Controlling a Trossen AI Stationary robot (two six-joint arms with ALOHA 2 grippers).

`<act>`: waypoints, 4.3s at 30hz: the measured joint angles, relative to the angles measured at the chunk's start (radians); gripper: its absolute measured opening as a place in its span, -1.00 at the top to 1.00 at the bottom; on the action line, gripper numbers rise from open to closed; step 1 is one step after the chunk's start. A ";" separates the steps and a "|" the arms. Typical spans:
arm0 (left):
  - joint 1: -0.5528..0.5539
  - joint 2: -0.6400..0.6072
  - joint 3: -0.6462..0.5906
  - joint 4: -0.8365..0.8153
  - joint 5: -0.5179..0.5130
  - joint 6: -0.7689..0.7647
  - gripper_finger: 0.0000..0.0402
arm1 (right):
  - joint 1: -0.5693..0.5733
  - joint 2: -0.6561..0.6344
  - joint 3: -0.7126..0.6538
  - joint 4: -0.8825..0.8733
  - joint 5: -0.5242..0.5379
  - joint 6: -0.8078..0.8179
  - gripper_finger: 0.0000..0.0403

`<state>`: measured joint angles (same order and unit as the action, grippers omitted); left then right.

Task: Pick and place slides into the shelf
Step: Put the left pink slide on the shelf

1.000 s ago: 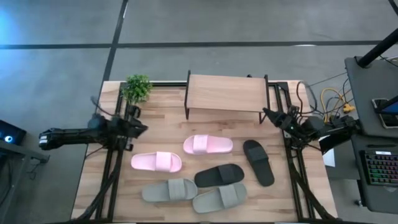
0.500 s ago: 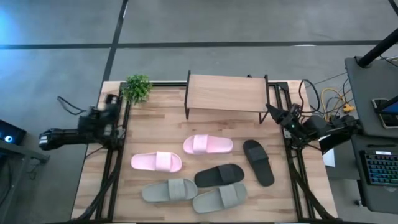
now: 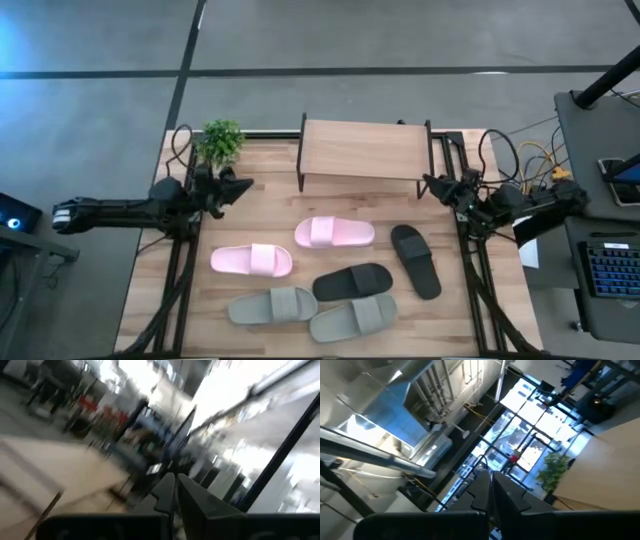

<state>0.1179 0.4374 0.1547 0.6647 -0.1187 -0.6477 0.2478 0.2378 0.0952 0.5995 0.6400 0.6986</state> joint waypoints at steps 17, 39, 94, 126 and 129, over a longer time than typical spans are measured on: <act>0.000 -0.005 -0.036 0.517 -0.003 0.082 0.97 | -0.023 0.234 0.000 0.013 0.090 0.169 0.93; -0.001 0.027 -0.048 0.167 0.022 0.052 0.97 | -0.030 0.398 0.231 -0.013 -0.195 0.065 0.93; -0.003 0.270 0.403 -1.107 0.223 -0.279 0.33 | -0.124 1.101 1.063 -1.341 -0.311 0.491 -0.16; -0.550 0.401 0.388 -1.282 0.085 -1.023 0.33 | -0.153 1.101 0.935 -1.370 -0.379 0.584 -0.16; -0.557 0.433 0.356 -1.252 0.085 -1.055 0.33 | -0.157 1.101 0.925 -1.368 -0.379 0.583 -0.16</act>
<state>-0.4390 0.8703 0.5110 -0.5872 -0.0334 -1.7023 0.0903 1.3392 1.0205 -0.7685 0.2614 1.2819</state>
